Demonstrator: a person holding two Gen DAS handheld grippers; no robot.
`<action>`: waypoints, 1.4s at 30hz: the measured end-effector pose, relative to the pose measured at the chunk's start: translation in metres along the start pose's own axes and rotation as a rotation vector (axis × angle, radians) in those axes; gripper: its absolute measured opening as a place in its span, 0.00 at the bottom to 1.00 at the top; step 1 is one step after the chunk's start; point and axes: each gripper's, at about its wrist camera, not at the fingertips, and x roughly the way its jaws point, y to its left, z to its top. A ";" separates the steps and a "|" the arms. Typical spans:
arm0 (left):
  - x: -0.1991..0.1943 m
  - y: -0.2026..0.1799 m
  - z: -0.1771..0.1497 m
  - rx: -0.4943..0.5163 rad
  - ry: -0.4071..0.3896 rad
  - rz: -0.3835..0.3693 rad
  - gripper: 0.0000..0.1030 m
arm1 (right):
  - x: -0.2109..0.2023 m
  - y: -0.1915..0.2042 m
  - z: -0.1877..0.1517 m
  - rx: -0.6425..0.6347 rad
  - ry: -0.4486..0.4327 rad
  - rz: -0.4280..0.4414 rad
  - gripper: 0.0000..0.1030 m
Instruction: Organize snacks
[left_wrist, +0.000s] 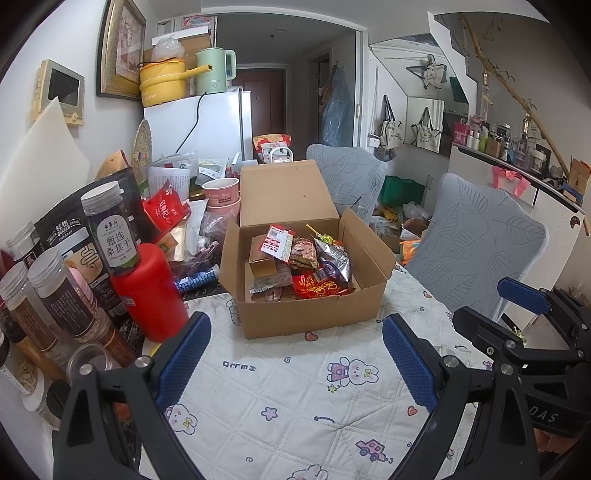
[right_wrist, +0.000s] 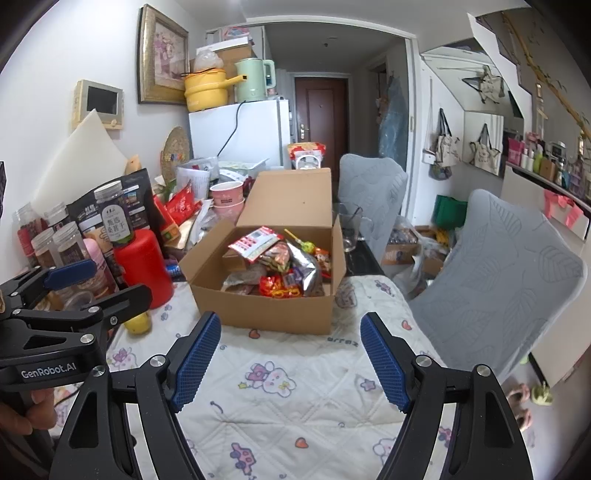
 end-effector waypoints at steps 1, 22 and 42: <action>0.000 0.000 0.000 0.000 0.002 -0.002 0.93 | 0.000 0.000 0.000 -0.001 0.000 -0.001 0.77; -0.002 -0.007 -0.004 -0.003 0.013 0.005 0.93 | -0.003 -0.005 -0.003 0.001 0.005 -0.001 0.77; -0.003 -0.010 0.002 0.010 0.018 0.006 0.93 | 0.000 -0.025 -0.006 0.020 0.000 -0.008 0.77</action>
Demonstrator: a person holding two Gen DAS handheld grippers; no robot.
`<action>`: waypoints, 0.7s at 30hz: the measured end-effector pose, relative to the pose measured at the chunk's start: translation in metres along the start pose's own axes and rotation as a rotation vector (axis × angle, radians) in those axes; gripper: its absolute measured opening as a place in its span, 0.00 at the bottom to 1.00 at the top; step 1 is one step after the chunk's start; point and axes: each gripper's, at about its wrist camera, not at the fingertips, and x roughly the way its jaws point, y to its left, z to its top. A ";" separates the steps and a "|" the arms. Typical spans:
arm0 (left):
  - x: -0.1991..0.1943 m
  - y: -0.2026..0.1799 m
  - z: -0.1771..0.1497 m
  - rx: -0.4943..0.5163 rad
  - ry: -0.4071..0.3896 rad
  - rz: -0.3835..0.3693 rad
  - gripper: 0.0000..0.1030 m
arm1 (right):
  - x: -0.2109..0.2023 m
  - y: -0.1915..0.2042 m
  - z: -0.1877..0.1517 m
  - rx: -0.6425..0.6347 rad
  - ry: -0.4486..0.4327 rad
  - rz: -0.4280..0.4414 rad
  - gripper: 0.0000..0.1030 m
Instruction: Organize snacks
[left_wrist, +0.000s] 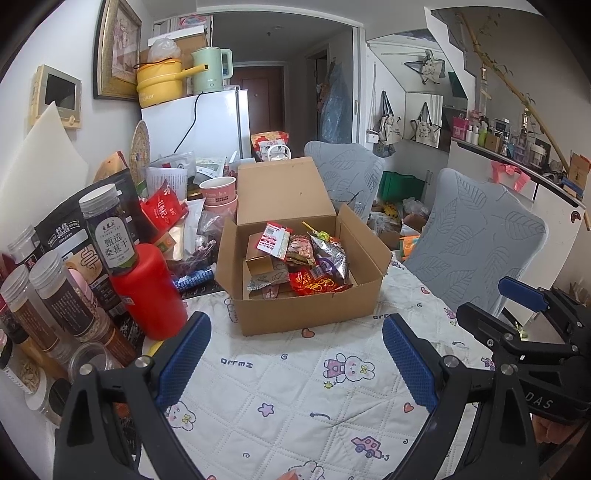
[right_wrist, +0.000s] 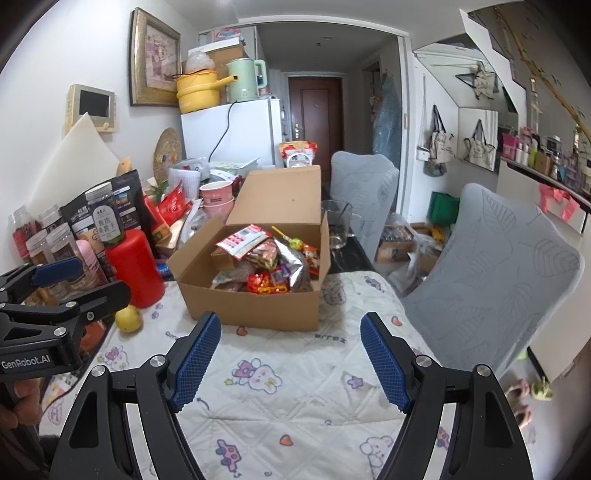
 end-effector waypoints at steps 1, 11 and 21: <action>0.000 0.000 0.000 0.000 0.003 0.000 0.93 | 0.000 0.000 0.000 0.001 0.000 0.000 0.77; 0.003 -0.001 -0.003 0.022 0.013 -0.013 0.93 | -0.001 0.000 -0.005 0.012 0.014 -0.021 0.77; 0.005 -0.005 -0.006 0.040 0.021 -0.026 0.93 | -0.006 0.001 -0.004 0.015 0.010 -0.028 0.77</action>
